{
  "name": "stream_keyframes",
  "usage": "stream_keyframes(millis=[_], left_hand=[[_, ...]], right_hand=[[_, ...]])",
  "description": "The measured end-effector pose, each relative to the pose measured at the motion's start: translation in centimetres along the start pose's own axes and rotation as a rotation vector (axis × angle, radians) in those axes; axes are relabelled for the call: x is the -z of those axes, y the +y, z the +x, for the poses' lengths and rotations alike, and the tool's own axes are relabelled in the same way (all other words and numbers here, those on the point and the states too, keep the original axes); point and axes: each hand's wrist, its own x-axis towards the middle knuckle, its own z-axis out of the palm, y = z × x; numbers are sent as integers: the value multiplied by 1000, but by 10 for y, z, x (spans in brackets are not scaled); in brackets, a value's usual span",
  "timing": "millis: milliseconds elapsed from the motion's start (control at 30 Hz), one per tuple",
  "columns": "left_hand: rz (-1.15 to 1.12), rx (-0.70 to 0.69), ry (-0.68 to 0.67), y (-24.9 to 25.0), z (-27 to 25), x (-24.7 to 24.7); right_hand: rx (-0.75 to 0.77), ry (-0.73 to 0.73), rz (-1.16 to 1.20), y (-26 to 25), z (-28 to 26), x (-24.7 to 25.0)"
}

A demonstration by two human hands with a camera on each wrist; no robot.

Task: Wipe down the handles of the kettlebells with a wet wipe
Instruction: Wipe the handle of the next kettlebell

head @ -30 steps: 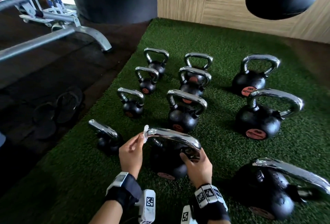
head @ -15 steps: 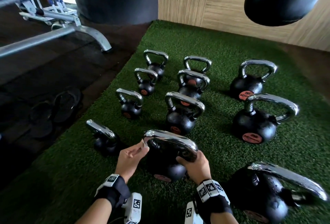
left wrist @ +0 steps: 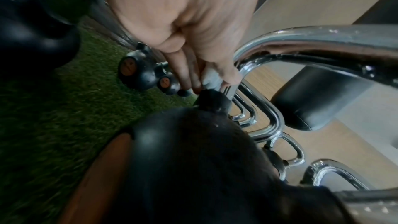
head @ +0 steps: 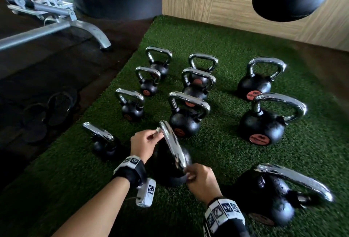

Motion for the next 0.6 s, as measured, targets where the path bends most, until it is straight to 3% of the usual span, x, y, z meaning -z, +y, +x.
stream_keyframes(millis=[267, 400, 500, 600], left_hand=[[145, -83, -334, 31, 35, 2], [-39, -15, -557, 14, 44, 9], [-18, -78, -513, 8, 41, 6], [12, -116, -465, 14, 44, 5]], right_hand=[[7, -171, 6, -24, 23, -18], [-13, 49, 43, -27, 56, -13], [-247, -113, 21, -29, 66, -36], [-335, -195, 103, -21, 68, -56]])
